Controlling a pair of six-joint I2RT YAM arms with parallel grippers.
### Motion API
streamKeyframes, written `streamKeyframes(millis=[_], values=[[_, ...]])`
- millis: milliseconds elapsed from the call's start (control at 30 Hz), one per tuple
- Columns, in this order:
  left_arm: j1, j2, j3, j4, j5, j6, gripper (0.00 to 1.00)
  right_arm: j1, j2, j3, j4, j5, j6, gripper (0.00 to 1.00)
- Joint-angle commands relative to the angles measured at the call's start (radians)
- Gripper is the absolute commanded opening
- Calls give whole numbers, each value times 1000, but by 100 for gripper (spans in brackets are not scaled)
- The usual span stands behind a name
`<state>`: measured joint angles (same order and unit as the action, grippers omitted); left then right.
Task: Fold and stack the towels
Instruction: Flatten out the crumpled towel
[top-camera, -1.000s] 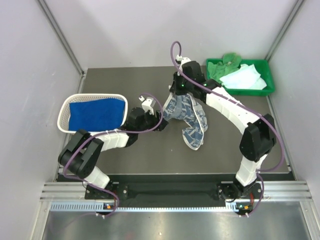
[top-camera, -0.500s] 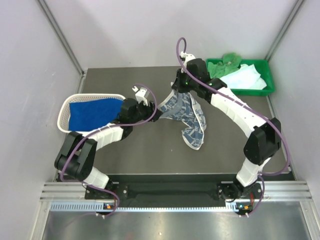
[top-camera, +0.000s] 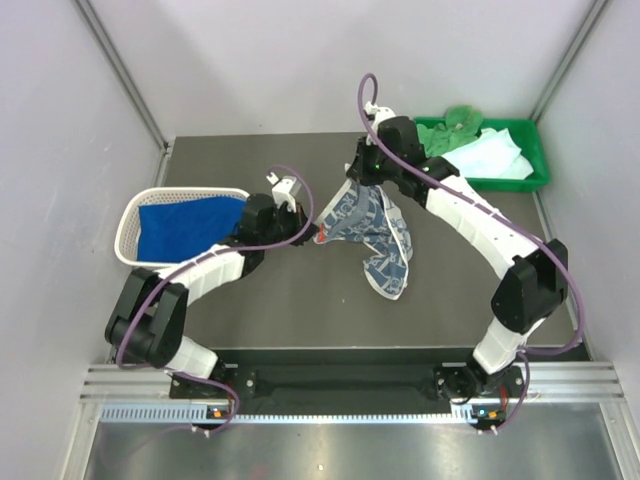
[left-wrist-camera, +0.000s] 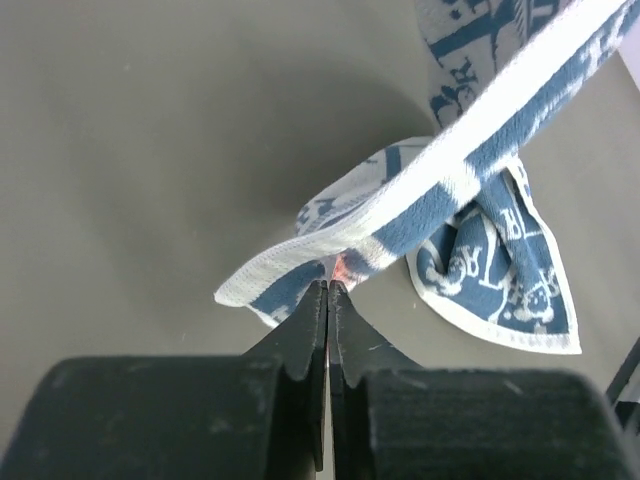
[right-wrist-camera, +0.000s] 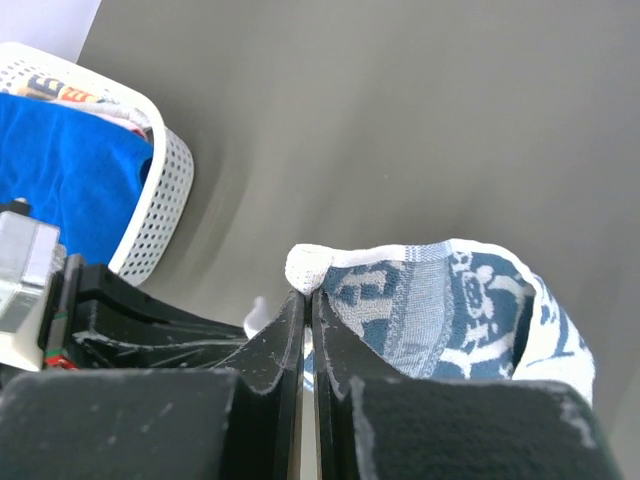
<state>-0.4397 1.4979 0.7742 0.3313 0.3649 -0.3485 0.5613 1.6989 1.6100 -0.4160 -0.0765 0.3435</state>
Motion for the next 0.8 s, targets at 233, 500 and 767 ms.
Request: streamKeyframes(millis=[233, 500, 767], values=[[-4, -272, 135, -287, -99, 19, 0, -8, -237, -15, 51, -5, -41, 0], [-5, -375, 175, -308, -104, -12, 34, 3, -335, 33, 19, -12, -49, 0], [-2, -452, 78, -118, 31, -151, 76, 14, -384, 94, -18, -16, -55, 0]])
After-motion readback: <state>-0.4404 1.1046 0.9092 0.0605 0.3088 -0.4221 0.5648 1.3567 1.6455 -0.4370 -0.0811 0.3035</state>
